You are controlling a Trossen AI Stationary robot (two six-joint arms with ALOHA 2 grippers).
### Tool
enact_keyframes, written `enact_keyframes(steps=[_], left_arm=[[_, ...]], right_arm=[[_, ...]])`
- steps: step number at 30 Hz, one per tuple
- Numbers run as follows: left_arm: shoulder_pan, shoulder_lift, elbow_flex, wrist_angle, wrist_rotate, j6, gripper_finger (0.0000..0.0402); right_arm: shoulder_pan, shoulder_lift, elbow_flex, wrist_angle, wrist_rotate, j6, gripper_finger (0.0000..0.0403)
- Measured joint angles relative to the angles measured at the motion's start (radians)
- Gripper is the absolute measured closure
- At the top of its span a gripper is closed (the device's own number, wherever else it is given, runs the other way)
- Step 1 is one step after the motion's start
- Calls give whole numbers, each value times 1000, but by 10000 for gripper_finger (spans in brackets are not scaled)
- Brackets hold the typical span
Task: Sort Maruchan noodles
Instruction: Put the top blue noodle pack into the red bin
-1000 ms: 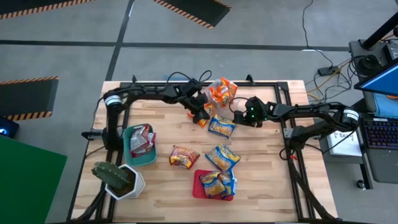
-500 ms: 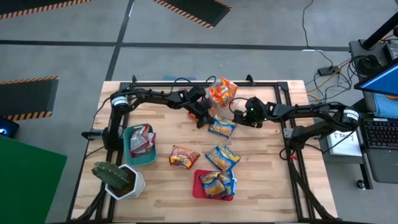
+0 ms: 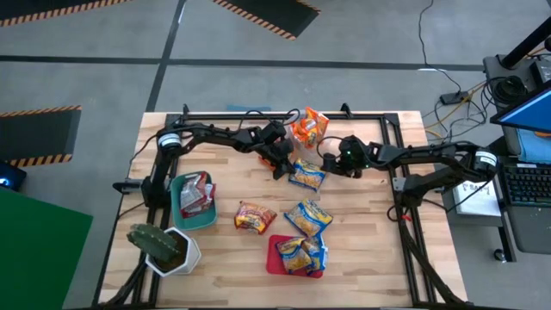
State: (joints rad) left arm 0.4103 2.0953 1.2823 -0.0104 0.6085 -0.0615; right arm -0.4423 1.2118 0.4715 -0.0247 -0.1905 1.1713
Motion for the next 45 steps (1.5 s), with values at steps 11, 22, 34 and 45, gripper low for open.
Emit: enact_keyframes(steps=[11,22,34,45], left_arm=[[-2,0,0,-9,-16,7,365],[-1,0,0,-16,-16,7,365],[-1,0,0,-18,-16,11,365],[1,-6,0,-31,35,-1,365]], right_arm=[[4,134,-26,240,8,36,119],[30,351,-24,636,-101,56,143],[35,335,-25,658,-108,24,291],[35,319,-25,660,-108,-15,388]])
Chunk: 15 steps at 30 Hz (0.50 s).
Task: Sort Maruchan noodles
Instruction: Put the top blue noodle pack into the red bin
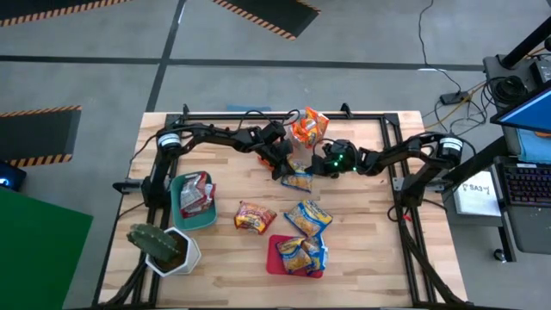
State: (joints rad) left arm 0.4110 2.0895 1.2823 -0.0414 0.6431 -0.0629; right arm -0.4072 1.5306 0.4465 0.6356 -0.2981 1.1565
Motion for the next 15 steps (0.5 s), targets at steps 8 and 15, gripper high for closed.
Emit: enact_keyframes(steps=[8,15], left_arm=[[10,-81,0,-39,24,16,365],[33,-186,0,-78,24,35,365]], right_arm=[[7,-53,0,-9,-24,-12,389],[35,-125,0,-30,-24,-28,390]])
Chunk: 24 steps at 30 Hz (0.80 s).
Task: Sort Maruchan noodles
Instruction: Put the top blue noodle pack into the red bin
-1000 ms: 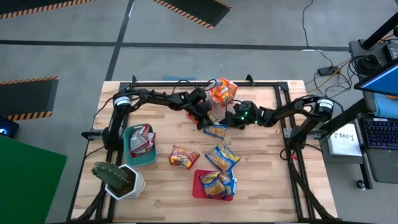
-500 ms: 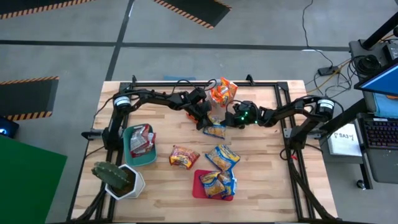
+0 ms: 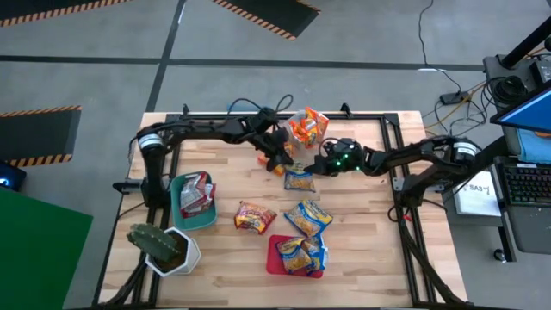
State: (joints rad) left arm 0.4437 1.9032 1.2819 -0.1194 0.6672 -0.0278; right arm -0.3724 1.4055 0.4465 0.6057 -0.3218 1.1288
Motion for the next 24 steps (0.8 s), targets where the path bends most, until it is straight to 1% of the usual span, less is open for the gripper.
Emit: enact_keyframes(steps=[5,12,17,24], left_arm=[[12,-97,0,-24,0,19,365],[12,-224,0,-23,-2,19,365],[12,-296,0,-23,-3,17,365],[12,-368,0,-24,-4,-12,365]], right_arm=[[20,-85,10,-30,1,-2,391],[47,-202,73,-144,8,-17,391],[70,-248,177,-284,8,-69,391],[103,-256,392,-582,10,-176,391]])
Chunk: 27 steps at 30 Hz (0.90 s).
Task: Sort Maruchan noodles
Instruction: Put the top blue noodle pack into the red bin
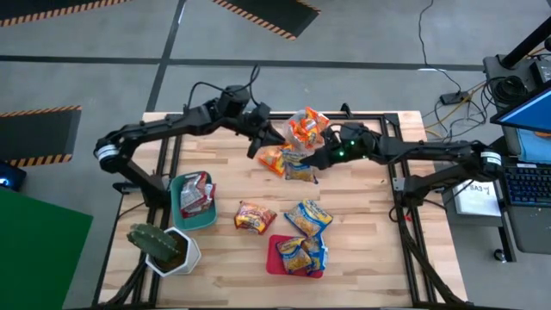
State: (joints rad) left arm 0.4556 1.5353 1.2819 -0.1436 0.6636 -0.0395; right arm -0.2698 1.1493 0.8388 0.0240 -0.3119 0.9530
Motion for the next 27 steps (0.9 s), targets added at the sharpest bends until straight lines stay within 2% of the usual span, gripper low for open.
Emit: enact_keyframes(steps=[12,21,27], left_arm=[[-10,-82,0,-8,1,-57,365],[-78,-122,0,-29,18,-60,365],[-149,-162,0,-34,20,-124,365]], right_arm=[[116,66,370,-404,28,-51,391],[263,171,621,-595,70,-10,391],[367,253,752,-720,69,-10,391]])
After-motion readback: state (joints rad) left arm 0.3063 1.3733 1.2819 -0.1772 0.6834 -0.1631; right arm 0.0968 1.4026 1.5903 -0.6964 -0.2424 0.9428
